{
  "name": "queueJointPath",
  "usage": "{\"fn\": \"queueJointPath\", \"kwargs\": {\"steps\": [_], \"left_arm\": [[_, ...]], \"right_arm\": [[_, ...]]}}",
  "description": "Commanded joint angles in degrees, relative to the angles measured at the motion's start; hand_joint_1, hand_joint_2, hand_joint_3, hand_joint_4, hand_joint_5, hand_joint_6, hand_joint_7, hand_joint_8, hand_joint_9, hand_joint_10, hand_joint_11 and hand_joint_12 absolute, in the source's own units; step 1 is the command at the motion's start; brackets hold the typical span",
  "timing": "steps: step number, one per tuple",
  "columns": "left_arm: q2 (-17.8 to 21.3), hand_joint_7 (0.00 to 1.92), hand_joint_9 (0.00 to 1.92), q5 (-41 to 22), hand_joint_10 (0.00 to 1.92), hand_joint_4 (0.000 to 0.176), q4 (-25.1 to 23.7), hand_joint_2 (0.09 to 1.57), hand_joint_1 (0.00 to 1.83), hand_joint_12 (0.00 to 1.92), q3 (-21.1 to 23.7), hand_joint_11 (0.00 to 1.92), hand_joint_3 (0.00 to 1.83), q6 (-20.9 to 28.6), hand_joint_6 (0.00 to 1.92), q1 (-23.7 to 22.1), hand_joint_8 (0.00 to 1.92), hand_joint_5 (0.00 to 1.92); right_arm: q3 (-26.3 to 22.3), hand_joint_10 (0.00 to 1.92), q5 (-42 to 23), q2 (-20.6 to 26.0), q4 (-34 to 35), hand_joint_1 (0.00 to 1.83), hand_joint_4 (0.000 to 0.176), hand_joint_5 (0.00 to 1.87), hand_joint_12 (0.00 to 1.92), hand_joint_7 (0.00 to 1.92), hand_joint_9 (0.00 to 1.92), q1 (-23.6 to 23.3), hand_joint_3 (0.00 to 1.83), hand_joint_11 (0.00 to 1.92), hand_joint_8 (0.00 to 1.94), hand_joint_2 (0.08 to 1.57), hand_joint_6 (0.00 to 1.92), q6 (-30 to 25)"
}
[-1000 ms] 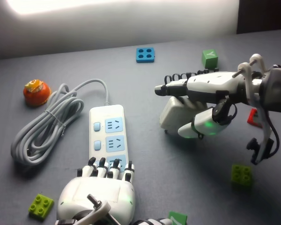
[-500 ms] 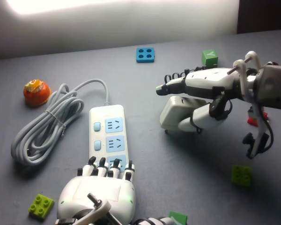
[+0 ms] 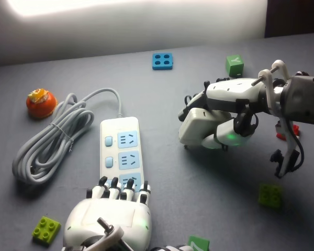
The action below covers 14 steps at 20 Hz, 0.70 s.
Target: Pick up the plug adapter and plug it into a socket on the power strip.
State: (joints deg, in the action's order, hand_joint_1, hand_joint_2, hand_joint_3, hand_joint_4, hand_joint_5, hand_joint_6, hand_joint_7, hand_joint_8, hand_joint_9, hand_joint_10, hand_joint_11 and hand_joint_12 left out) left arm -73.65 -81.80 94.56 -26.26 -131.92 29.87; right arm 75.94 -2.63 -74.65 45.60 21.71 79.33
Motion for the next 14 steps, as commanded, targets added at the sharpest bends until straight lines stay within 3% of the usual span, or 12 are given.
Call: {"fn": "queueJointPath", "kwargs": {"steps": [1,4,5,6,7,8,9,10,11,12,14], "left_arm": [[0.4,0.07,0.05,-2.1,0.00,0.000,-3.8,1.18,0.06,0.19,0.3,0.00,0.00,0.0,0.00,0.0,0.00,0.05],[0.5,0.10,0.09,-2.1,0.00,0.000,-3.8,1.17,0.08,0.34,0.4,0.00,0.00,0.0,0.00,0.2,0.00,0.08],[0.5,0.10,0.09,-2.1,0.00,0.000,-3.8,1.17,0.12,0.33,0.4,0.00,0.00,0.0,0.00,0.1,0.00,0.08],[0.6,0.10,0.09,-2.1,0.00,0.000,-3.8,1.17,0.11,0.32,0.3,0.00,0.00,0.0,0.00,0.1,0.00,0.08],[0.6,0.11,0.09,-2.1,0.00,0.000,-3.8,1.16,0.11,0.32,0.2,0.00,0.00,0.0,0.00,0.1,0.00,0.09],[0.6,0.10,0.09,-2.1,0.00,0.000,-3.8,1.16,0.13,0.32,0.2,0.00,0.00,0.0,0.00,0.2,0.00,0.09],[0.6,0.11,0.10,-2.1,0.00,0.000,-3.8,1.15,0.15,0.34,0.1,0.00,0.00,0.0,0.00,0.2,0.00,0.09],[0.7,0.11,0.10,-2.1,0.00,0.000,-3.8,1.15,0.14,0.34,0.1,0.00,0.00,0.0,0.00,0.2,0.00,0.09],[0.8,0.11,0.09,-2.1,0.00,0.000,-3.8,1.15,0.14,0.33,0.1,0.00,0.00,0.0,0.00,0.2,0.00,0.09],[0.9,0.11,0.09,-2.1,0.00,0.000,-3.8,1.15,0.16,0.32,0.1,0.00,0.00,0.0,0.00,0.2,0.00,0.10],[0.9,0.11,0.10,-2.1,0.00,0.000,-3.8,1.15,0.17,0.34,0.1,0.00,0.00,0.0,0.00,0.2,0.00,0.09]], "right_arm": [[0.2,0.02,-3.8,0.2,0.0,1.11,0.000,0.63,1.14,0.61,0.59,-0.3,0.00,0.19,0.01,1.17,0.02,-0.3],[0.2,0.02,-3.7,0.1,0.0,1.11,0.000,0.74,1.22,0.70,0.68,-0.3,0.00,0.25,0.01,1.21,0.03,-0.5],[0.2,0.06,-3.7,0.1,0.0,1.10,0.000,0.76,1.26,0.80,0.81,-0.3,0.02,0.38,0.01,1.21,1.03,-0.5],[0.1,0.11,-3.7,0.0,0.0,1.15,0.000,0.79,1.32,0.79,0.92,-0.3,0.03,0.50,0.97,1.20,1.28,-0.5],[0.1,0.15,-3.8,-0.1,0.0,1.15,0.011,0.72,1.39,0.78,0.96,-0.4,0.01,0.54,1.24,1.24,1.39,-0.5],[0.1,0.46,-3.8,-0.1,0.0,1.17,0.000,0.70,1.47,0.86,0.95,-0.4,0.00,0.61,1.24,1.22,1.35,-0.5],[0.1,0.84,-3.8,-0.1,0.0,1.19,0.000,0.73,1.59,0.90,0.87,-0.5,0.00,0.61,1.24,1.20,1.25,-0.5],[0.1,1.07,-3.6,-0.1,0.0,1.20,0.000,0.76,1.68,0.91,0.81,-0.5,0.00,0.59,1.27,1.20,1.18,-0.5],[0.0,1.24,-3.1,0.1,0.0,1.22,0.000,0.79,1.74,0.92,0.79,-0.8,0.00,0.57,1.30,1.19,1.11,-0.5],[-0.4,1.28,-3.0,0.6,0.0,1.23,0.000,0.87,1.75,0.93,0.78,-1.1,0.00,0.57,1.28,1.16,0.99,-0.3],[-2.0,1.35,-3.1,1.9,-1.9,1.24,0.000,0.90,1.78,0.94,0.78,-2.0,0.00,0.56,1.28,1.15,0.93,-0.2]]}}
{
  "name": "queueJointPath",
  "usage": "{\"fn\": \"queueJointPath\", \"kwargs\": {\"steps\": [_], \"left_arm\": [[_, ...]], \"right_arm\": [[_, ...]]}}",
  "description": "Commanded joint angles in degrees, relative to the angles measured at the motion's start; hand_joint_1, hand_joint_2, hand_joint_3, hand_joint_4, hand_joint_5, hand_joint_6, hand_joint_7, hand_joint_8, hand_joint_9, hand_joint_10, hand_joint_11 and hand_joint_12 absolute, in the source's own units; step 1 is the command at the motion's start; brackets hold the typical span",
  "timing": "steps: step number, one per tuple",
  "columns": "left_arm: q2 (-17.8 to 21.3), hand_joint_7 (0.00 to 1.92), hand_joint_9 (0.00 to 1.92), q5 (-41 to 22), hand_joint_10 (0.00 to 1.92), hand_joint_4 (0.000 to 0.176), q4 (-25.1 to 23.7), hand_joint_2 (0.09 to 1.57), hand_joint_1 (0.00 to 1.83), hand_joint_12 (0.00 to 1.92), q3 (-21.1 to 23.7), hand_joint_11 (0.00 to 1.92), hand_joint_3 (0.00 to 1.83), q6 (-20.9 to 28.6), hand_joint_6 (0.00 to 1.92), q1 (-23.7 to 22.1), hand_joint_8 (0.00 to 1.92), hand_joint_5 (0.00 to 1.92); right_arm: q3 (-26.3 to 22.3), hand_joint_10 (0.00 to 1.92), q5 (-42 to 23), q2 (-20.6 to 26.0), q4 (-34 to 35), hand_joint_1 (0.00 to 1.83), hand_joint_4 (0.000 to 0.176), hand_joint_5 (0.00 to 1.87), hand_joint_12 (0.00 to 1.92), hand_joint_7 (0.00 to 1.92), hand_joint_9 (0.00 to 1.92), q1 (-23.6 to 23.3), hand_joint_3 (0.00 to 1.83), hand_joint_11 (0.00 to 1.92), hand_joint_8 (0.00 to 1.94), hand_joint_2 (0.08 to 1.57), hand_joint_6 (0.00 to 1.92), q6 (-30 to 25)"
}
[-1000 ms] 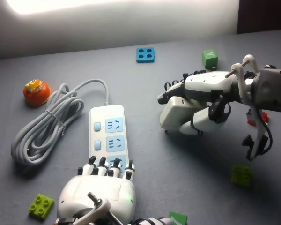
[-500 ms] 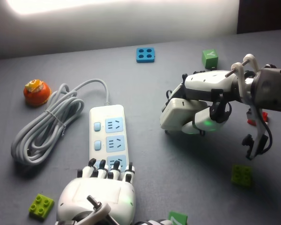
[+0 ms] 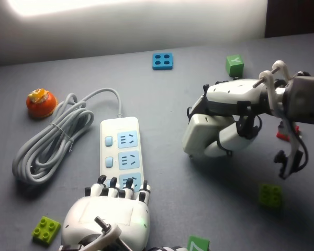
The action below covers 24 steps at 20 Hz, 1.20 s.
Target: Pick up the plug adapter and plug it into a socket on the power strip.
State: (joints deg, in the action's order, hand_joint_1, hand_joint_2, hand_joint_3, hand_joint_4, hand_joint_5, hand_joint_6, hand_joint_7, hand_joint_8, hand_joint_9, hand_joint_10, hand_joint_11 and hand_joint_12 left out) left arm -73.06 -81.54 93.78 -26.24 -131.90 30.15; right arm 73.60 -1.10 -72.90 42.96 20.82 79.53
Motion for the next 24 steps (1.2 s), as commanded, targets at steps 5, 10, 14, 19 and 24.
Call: {"fn": "queueJointPath", "kwargs": {"steps": [5,10,14,19,24], "left_arm": [[0.5,0.10,0.09,-2.4,0.00,0.000,-3.0,1.16,0.13,0.31,0.3,0.00,0.00,-0.1,0.00,-0.1,0.00,0.08],[0.5,0.09,0.07,-2.4,0.00,0.000,-3.4,1.16,0.11,0.28,0.3,0.00,0.00,-0.1,0.00,-0.1,0.00,0.08],[0.5,0.06,0.03,-2.4,0.00,0.000,-3.4,1.18,0.09,0.14,0.4,0.00,0.00,-0.1,0.00,0.1,0.00,0.05],[0.5,0.06,0.05,-2.4,0.00,0.000,-3.4,1.16,0.12,0.19,0.3,0.00,0.00,-0.1,0.00,0.3,0.00,0.06],[0.5,0.04,0.01,-2.4,0.00,0.000,-3.9,1.18,0.09,0.05,0.4,0.01,0.00,-0.1,0.01,0.9,0.01,0.04]], "right_arm": [[-3.0,1.39,-3.8,3.8,-3.4,1.25,0.000,0.89,1.76,0.94,0.76,-4.7,0.00,0.59,1.30,1.15,0.92,-0.4],[-3.0,1.37,1.5,4.3,-4.4,1.24,0.000,0.87,1.80,0.91,0.70,-9.0,0.00,0.51,1.33,1.17,0.97,-0.7],[-3.5,1.33,3.4,3.6,-12.7,1.24,0.000,0.87,1.74,0.92,0.72,-13.6,0.00,0.52,1.32,1.17,0.97,-0.7],[-3.2,1.39,5.2,0.3,-23.5,1.27,0.000,0.88,1.73,0.94,0.75,-18.1,0.00,0.61,1.27,1.16,0.94,-1.4],[0.7,1.48,13.8,-5.9,-39.2,1.35,0.000,0.87,1.71,0.95,0.79,-20.7,0.00,0.59,1.18,1.16,0.90,-23.2]]}}
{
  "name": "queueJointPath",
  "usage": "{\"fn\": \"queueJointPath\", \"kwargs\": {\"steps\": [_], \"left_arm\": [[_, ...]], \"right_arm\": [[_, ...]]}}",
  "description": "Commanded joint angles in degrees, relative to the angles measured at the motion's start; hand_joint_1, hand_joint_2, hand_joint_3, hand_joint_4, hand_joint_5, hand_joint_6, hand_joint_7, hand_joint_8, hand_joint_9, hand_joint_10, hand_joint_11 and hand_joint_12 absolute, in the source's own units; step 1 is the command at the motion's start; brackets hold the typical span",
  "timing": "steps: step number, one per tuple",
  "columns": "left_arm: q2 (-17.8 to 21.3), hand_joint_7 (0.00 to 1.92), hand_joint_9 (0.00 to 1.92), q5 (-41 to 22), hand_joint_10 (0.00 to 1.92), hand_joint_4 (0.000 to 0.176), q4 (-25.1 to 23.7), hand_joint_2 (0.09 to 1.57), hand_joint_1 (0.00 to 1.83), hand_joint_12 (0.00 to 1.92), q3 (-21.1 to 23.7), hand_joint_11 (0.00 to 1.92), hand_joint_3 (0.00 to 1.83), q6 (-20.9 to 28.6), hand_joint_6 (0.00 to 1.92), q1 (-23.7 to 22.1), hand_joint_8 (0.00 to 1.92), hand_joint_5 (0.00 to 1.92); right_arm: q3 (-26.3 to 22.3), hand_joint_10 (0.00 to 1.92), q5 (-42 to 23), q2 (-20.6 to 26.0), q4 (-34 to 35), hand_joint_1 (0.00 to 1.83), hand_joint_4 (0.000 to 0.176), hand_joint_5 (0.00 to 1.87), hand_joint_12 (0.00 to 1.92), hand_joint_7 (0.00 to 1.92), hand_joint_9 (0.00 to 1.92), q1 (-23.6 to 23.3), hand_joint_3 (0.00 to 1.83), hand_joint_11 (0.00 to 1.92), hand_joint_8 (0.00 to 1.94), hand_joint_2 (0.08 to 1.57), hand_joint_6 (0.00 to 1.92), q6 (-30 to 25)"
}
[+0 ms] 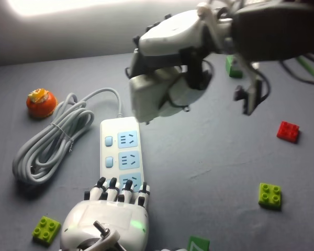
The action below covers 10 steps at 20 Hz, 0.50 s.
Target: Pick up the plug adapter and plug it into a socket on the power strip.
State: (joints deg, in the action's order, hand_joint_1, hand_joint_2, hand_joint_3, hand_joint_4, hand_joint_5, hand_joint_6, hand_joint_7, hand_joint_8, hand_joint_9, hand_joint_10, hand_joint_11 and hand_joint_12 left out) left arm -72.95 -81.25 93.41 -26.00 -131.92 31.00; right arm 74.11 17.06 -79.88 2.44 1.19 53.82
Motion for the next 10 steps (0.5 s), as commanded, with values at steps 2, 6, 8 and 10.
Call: {"fn": "queueJointPath", "kwargs": {"steps": [2,6,8,10], "left_arm": [[0.4,0.04,0.01,-2.7,0.00,0.000,-3.6,1.18,0.07,0.03,0.1,0.02,0.00,-0.1,0.01,0.1,0.00,0.04],[0.4,0.05,0.02,-1.8,0.00,0.000,-3.5,1.16,0.12,0.04,0.2,0.03,0.00,-0.3,0.01,0.5,0.01,0.06],[0.4,0.07,0.05,-1.8,0.02,0.000,-3.6,1.16,0.13,0.06,0.5,0.06,0.00,-0.3,0.01,0.7,0.01,0.07],[0.4,0.07,0.06,-1.8,0.00,0.000,-3.6,1.16,0.12,0.26,0.5,0.00,0.01,-0.6,0.00,0.7,0.00,0.06]], "right_arm": [[1.6,1.34,-0.7,-1.1,-13.7,1.27,0.000,0.88,1.69,0.96,0.79,-1.6,0.00,0.61,1.23,1.15,0.94,-16.0],[0.9,1.30,1.7,-3.6,-34.9,1.23,0.000,0.84,1.71,0.92,0.76,-2.2,0.00,0.60,1.31,1.17,1.03,-36.4],[0.9,1.32,4.9,-5.7,-47.2,1.23,0.000,0.85,1.74,0.92,0.75,-1.9,0.00,0.56,1.32,1.17,1.01,-45.7],[0.7,1.34,6.5,-7.1,-50.5,1.26,0.000,0.89,1.70,0.96,0.77,-1.6,0.00,0.58,1.23,1.15,0.93,-50.9]]}}
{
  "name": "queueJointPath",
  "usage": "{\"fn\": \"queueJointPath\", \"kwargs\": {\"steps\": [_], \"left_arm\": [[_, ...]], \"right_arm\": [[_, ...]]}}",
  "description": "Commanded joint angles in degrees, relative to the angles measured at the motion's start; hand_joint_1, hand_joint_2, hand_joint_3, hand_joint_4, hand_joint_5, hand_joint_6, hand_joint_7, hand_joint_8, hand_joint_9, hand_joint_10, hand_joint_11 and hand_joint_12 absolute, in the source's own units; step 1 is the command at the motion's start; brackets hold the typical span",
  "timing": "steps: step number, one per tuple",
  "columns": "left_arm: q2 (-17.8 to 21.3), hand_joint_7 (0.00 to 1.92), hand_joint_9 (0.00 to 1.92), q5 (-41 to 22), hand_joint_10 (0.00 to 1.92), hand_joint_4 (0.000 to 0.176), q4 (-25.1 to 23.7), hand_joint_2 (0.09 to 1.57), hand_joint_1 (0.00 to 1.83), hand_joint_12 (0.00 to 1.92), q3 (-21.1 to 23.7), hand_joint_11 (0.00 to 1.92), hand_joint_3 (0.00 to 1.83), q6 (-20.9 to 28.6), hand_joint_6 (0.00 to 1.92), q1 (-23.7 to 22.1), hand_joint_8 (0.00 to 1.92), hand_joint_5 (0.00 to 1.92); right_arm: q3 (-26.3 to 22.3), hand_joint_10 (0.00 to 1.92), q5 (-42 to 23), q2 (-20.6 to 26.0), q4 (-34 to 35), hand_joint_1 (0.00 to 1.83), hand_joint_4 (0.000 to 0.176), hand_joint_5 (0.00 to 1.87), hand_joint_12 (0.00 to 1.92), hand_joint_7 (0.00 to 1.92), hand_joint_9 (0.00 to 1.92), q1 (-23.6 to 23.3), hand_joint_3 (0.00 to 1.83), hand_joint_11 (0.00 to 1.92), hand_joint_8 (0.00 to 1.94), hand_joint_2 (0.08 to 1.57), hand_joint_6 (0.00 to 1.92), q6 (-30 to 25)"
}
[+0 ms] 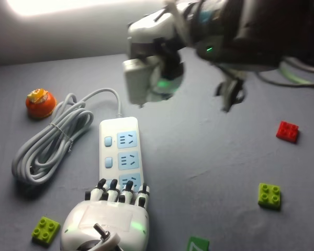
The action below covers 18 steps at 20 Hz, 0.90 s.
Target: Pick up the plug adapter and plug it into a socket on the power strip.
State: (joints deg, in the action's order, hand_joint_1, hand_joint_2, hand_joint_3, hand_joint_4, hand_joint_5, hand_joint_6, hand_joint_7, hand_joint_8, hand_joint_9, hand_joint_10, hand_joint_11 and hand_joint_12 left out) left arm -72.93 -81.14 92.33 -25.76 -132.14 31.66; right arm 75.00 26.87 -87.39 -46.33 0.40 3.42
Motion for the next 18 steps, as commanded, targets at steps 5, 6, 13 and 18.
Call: {"fn": "queueJointPath", "kwargs": {"steps": [5,6,13,18], "left_arm": [[0.5,0.09,0.09,-1.3,0.00,0.000,-3.4,1.15,0.12,0.34,0.3,0.00,0.00,-1.1,0.00,0.3,0.00,0.08],[0.5,0.09,0.09,-1.3,0.00,0.000,-3.4,1.15,0.13,0.34,0.3,0.00,0.00,-1.1,0.00,0.3,0.00,0.08],[0.9,0.08,0.07,-1.3,0.00,0.000,-3.5,1.15,0.14,0.30,0.4,0.00,0.00,-1.4,0.00,0.4,0.00,0.08],[1.3,0.09,0.08,-1.3,0.00,0.000,-3.5,1.16,0.12,0.30,0.5,0.00,0.00,-1.4,0.00,0.4,0.00,0.08]], "right_arm": [[-2.6,1.35,1.5,-2.5,-13.2,1.23,0.000,0.84,1.78,0.90,0.72,0.5,0.00,0.53,1.34,1.18,1.02,-9.2],[-2.6,1.36,2.3,-3.1,-13.5,1.23,0.000,0.84,1.79,0.90,0.72,0.7,0.00,0.52,1.34,1.18,1.02,-9.9],[-2.5,1.29,6.4,-7.0,-17.4,1.25,0.000,0.88,1.69,0.96,0.79,2.3,0.00,0.58,1.24,1.15,0.96,-13.6],[-2.4,1.50,6.6,-7.5,-20.8,1.37,0.000,0.87,1.70,0.96,0.82,4.0,0.00,0.59,1.12,1.15,0.87,-17.2]]}}
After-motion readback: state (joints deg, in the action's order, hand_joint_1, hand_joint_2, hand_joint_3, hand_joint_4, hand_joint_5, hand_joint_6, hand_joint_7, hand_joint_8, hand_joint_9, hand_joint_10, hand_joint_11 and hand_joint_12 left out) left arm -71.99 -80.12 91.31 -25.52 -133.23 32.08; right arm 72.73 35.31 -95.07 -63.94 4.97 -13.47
